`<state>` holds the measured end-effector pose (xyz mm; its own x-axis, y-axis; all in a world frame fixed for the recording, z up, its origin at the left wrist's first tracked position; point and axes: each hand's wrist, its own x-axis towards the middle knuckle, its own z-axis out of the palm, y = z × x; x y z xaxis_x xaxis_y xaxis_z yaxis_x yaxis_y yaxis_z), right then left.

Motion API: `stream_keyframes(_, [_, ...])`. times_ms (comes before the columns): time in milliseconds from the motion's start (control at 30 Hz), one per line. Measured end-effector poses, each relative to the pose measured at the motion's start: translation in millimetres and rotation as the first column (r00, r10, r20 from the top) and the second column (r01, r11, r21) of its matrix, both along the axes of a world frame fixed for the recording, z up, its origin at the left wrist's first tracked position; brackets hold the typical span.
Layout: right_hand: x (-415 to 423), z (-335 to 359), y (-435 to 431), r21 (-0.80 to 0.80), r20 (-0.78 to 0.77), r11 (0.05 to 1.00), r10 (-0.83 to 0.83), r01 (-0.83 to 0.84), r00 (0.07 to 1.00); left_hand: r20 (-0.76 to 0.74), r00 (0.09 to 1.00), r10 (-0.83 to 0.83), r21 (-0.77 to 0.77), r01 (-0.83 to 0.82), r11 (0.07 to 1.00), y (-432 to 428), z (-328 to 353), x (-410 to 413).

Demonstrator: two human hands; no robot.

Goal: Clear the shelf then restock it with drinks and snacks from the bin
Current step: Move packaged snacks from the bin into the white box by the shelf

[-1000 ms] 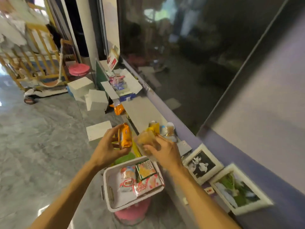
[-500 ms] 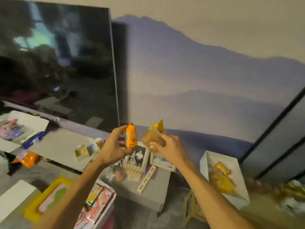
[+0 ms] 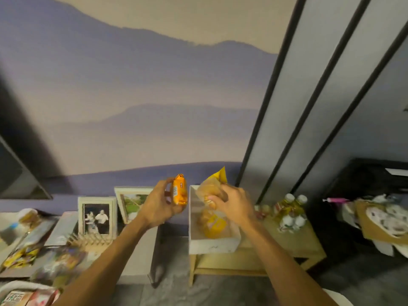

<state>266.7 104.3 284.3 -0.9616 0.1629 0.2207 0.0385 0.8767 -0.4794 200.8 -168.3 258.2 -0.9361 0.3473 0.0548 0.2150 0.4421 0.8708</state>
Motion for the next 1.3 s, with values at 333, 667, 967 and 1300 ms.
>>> stream_keyframes(333, [-35, -120, 78, 0.039, 0.266, 0.997, 0.060, -0.073, 0.962, 0.256, 0.967, -0.019, -0.207, 0.074, 0.976, 108, -123, -22])
stream_keyframes(667, [-42, -222, 75, 0.043, 0.383, 0.990, 0.108, -0.134, 0.918, 0.138, 0.986, -0.095, -0.541, 0.155, 0.826, 116, -202, -41])
stream_keyframes(967, [-55, -165, 76, 0.001, 0.374, 0.992, 0.120, -0.130, 0.920, 0.112, 0.989, -0.096, -0.578, 0.144, 0.803, 101, -156, -48])
stream_keyframes(1300, [-102, -31, 32, 0.044, 0.256, 0.964, 0.243, -0.262, 0.936, -0.217, 0.944, 0.250, -0.482, -0.326, 0.813, -8, -19, -26])
